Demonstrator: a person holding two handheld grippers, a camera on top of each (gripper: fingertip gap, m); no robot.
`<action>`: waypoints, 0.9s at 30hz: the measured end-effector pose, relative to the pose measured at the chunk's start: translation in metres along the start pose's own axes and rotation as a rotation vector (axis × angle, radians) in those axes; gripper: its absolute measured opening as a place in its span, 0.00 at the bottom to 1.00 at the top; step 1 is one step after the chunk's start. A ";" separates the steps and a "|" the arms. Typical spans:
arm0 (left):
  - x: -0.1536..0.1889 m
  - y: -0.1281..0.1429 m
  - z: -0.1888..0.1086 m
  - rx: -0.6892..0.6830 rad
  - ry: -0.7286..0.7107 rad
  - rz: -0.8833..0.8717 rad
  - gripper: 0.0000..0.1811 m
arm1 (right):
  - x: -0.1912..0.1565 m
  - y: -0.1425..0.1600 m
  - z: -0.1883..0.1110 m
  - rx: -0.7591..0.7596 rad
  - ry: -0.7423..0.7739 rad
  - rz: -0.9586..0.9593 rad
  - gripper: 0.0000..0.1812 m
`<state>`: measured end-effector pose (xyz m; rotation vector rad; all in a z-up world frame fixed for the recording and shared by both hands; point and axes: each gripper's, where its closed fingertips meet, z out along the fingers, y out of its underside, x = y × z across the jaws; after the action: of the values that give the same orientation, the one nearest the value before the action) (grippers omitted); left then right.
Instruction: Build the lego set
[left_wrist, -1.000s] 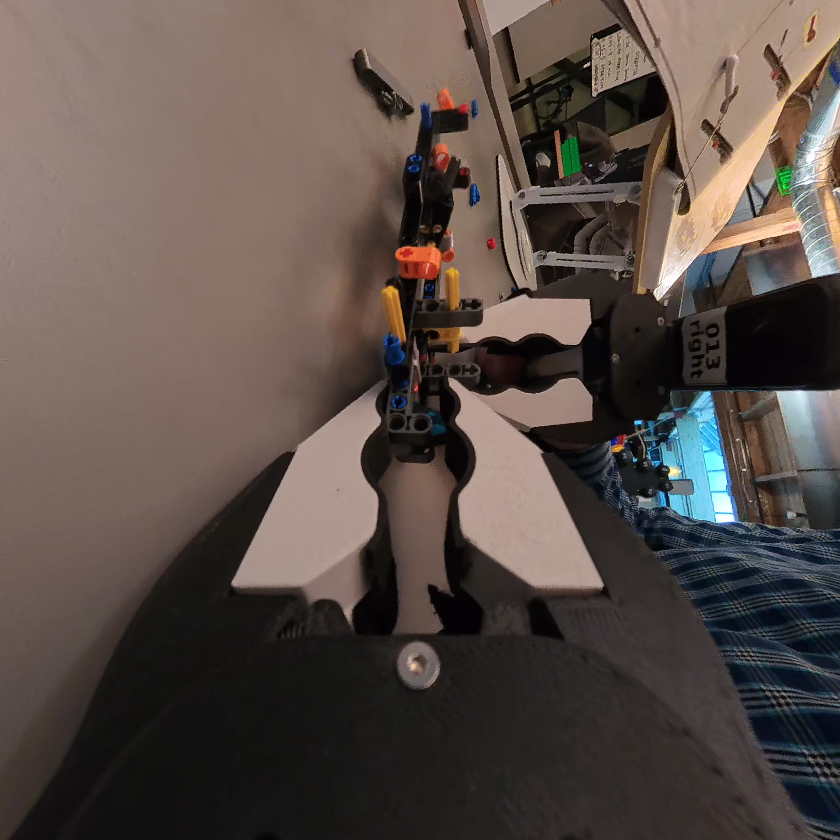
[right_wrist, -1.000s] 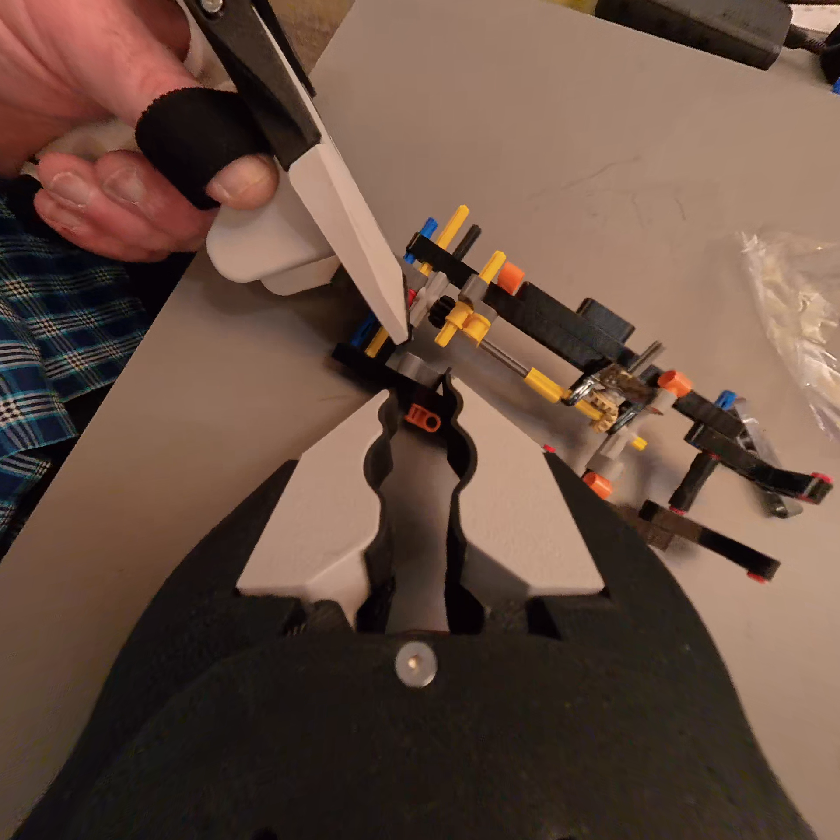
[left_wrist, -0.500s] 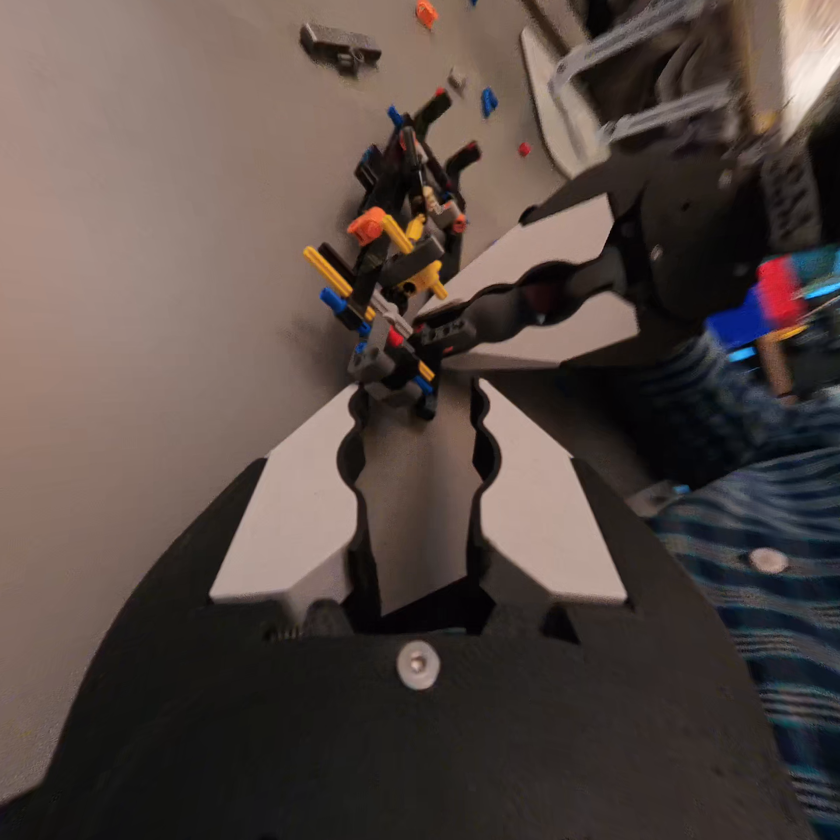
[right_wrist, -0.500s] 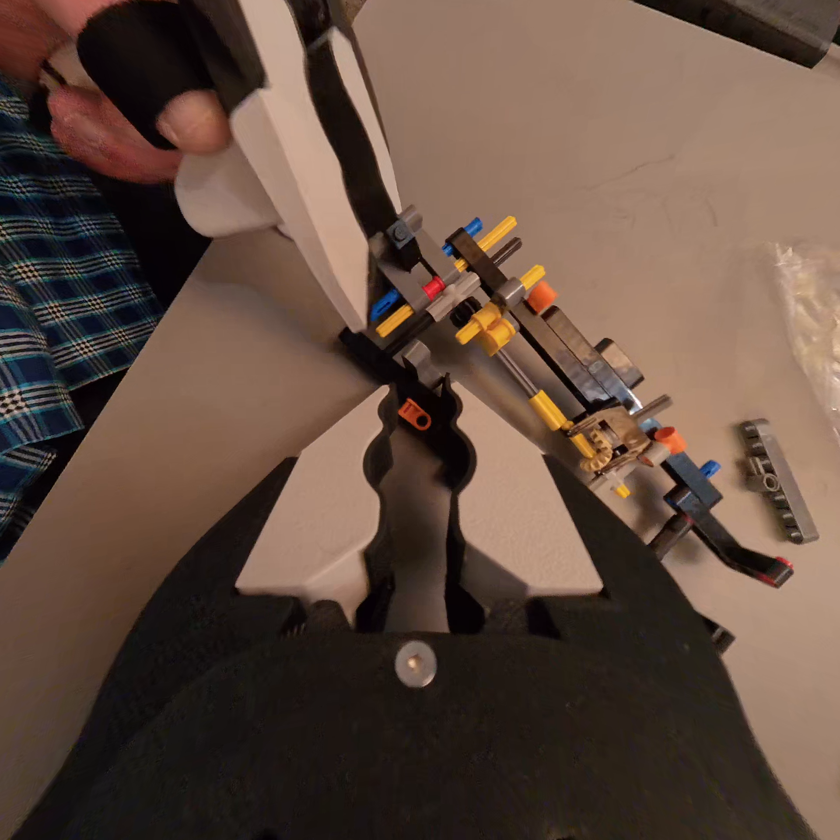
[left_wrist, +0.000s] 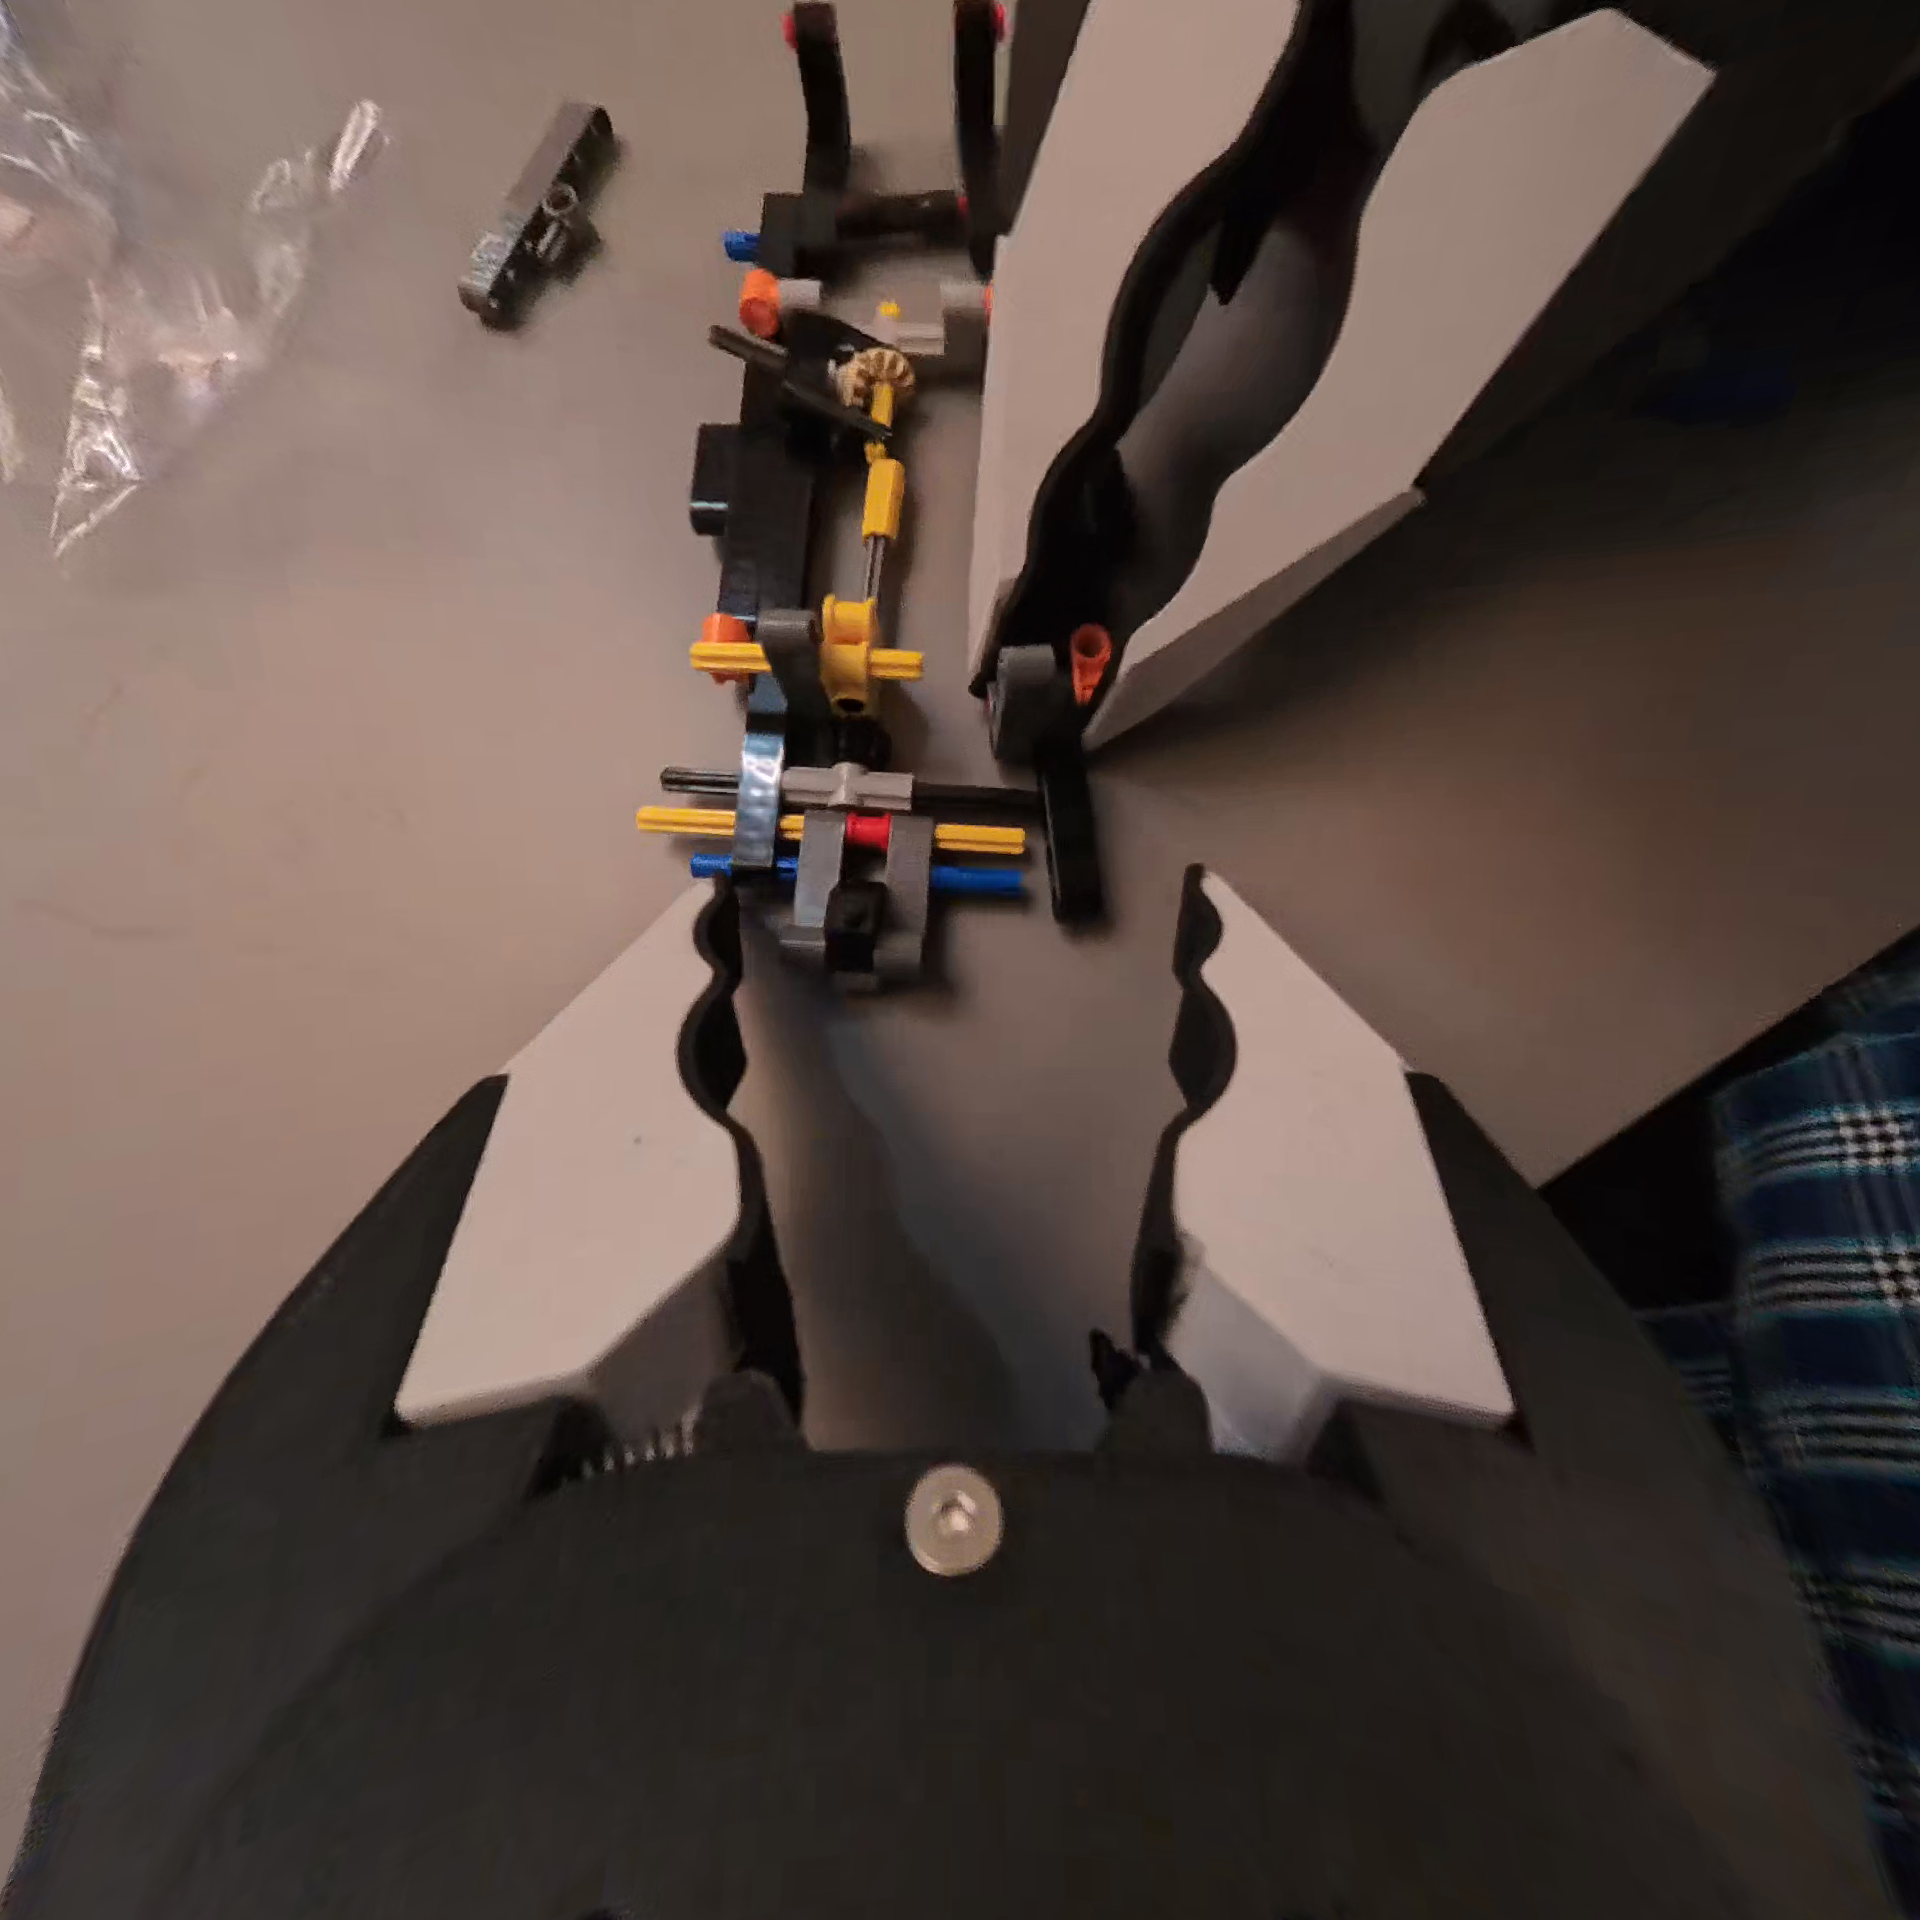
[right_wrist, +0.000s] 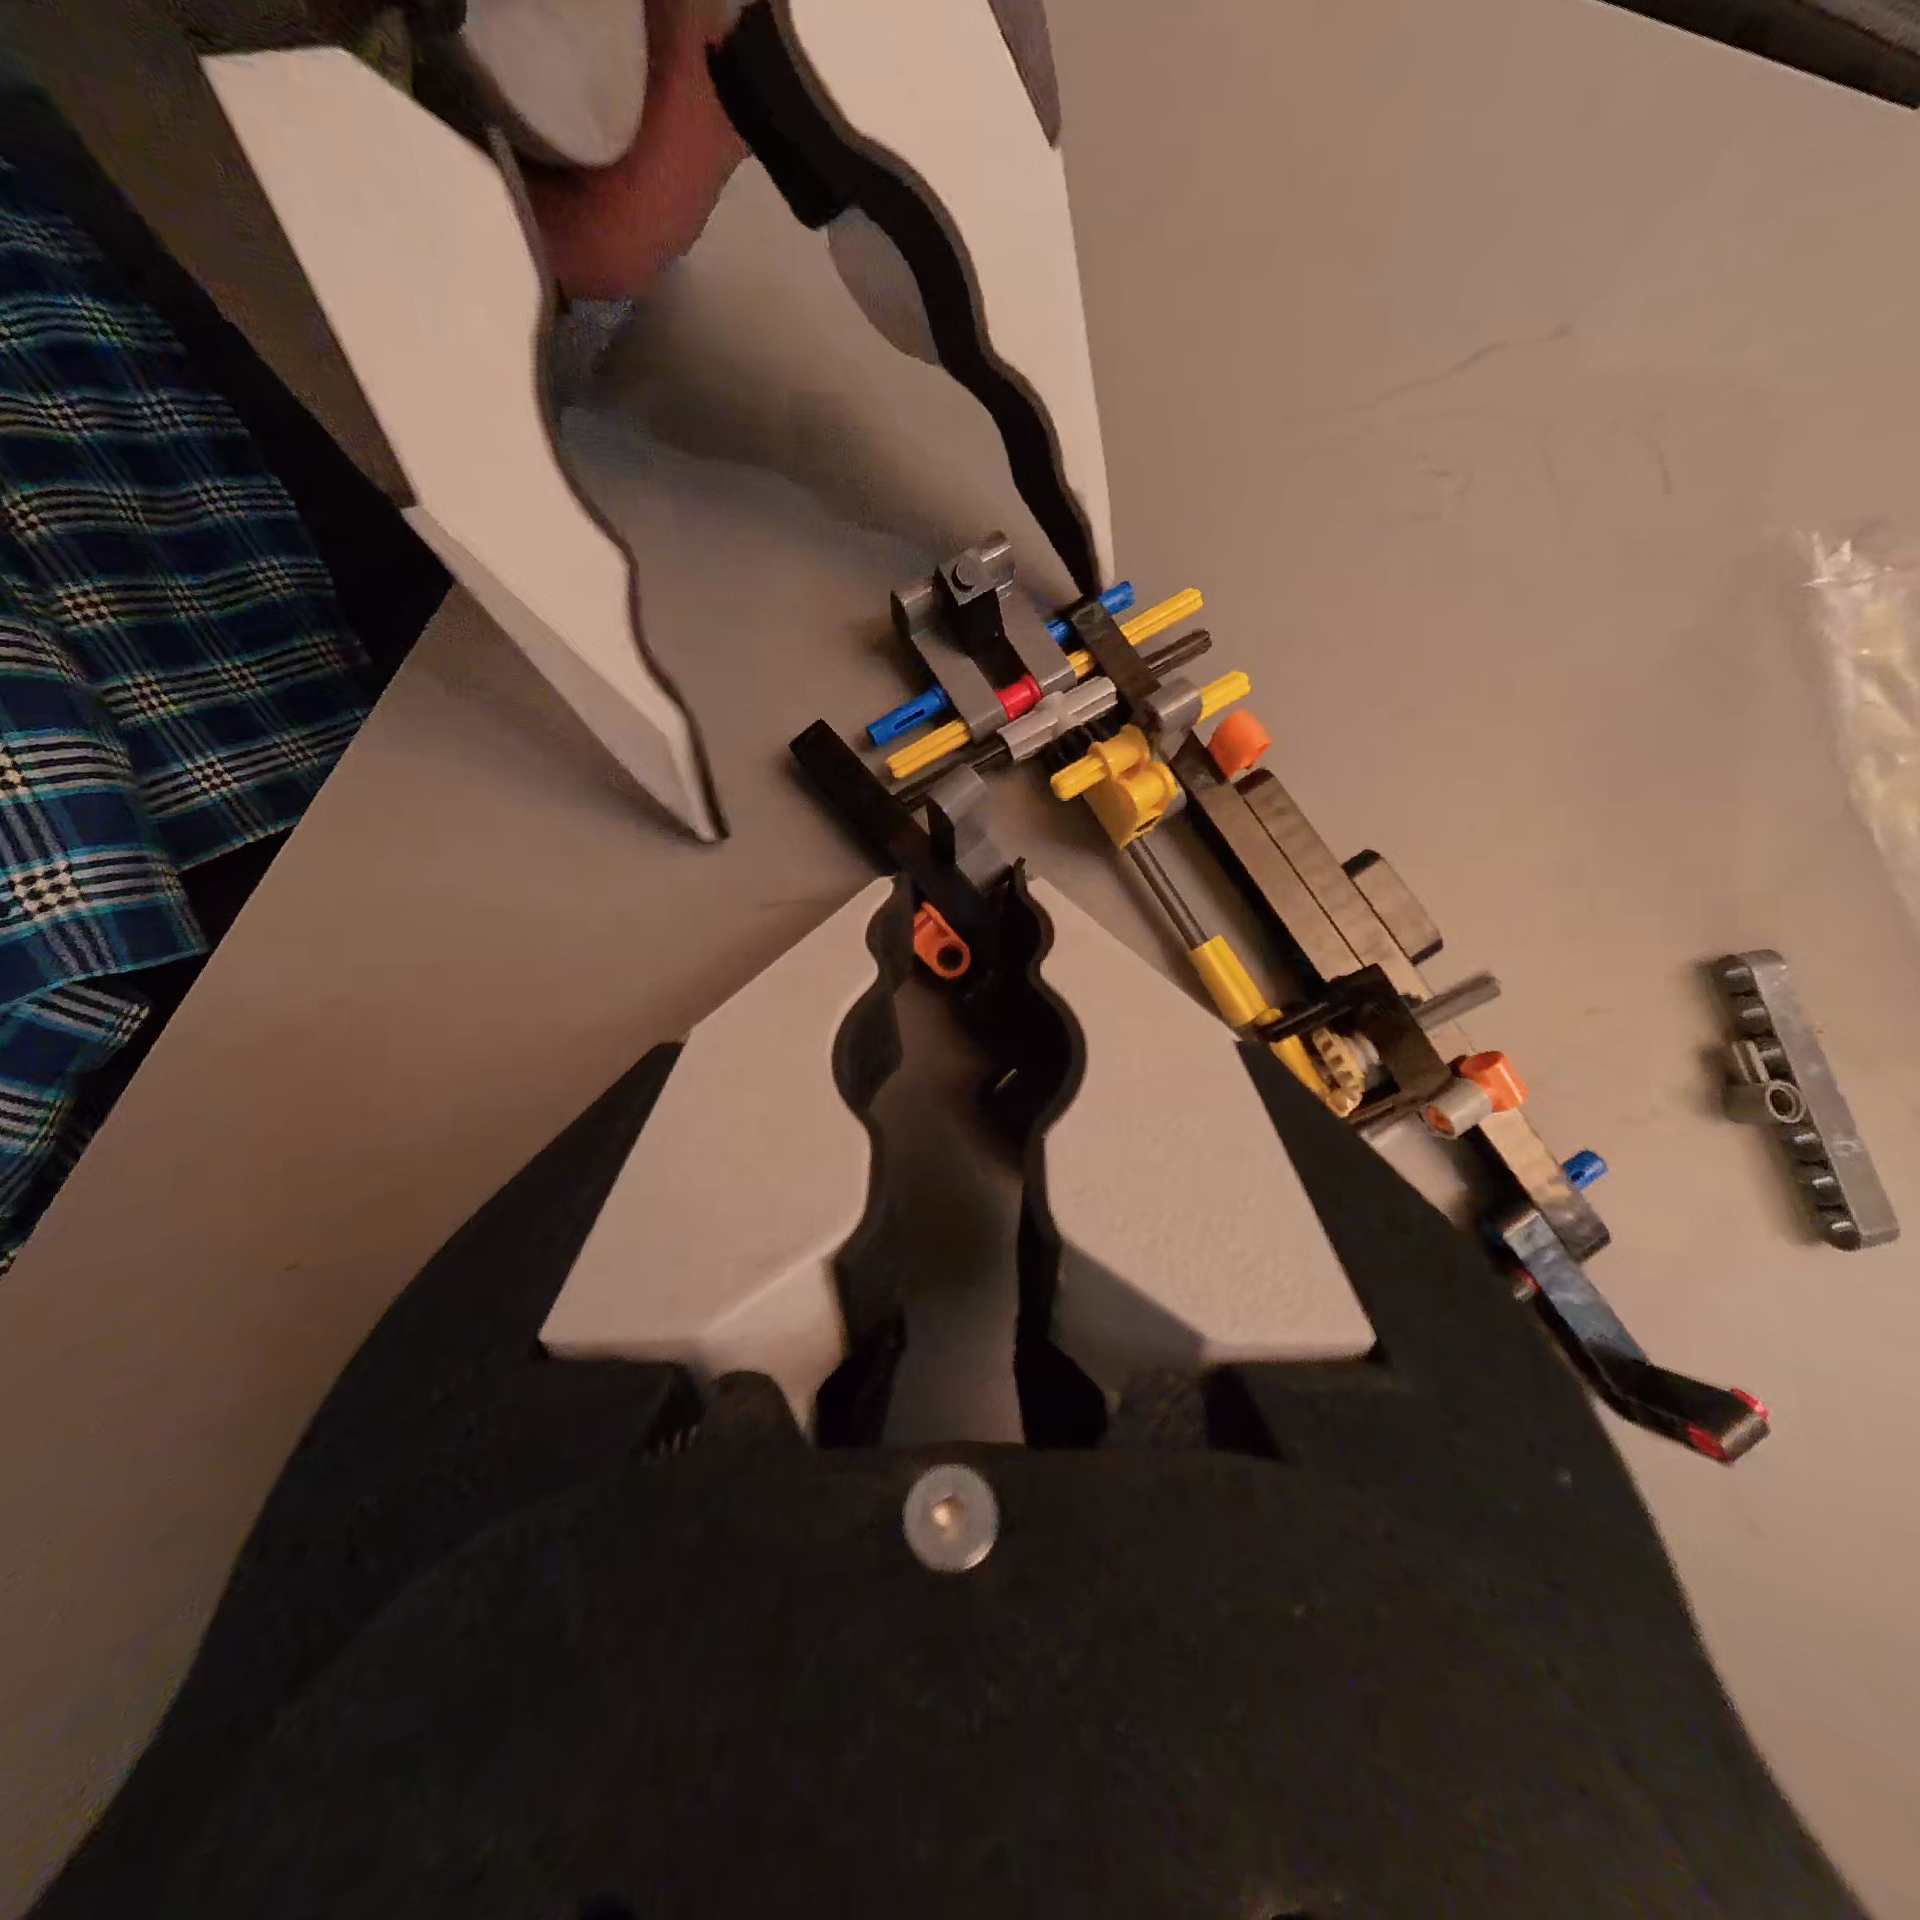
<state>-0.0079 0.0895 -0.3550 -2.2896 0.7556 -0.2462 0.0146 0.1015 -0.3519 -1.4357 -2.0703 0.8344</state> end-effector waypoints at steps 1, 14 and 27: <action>-0.002 0.000 0.001 0.000 0.007 -0.018 0.43 | 0.000 0.000 0.000 0.001 -0.001 0.004 0.09; -0.005 -0.001 0.001 0.045 -0.023 -0.055 0.36 | 0.001 0.001 -0.001 0.010 -0.007 0.015 0.09; -0.003 -0.002 0.002 0.080 -0.015 -0.051 0.37 | 0.001 0.005 -0.003 0.011 -0.033 0.006 0.09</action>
<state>-0.0087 0.0936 -0.3549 -2.2345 0.6692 -0.2779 0.0194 0.1039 -0.3534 -1.4324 -2.0828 0.8763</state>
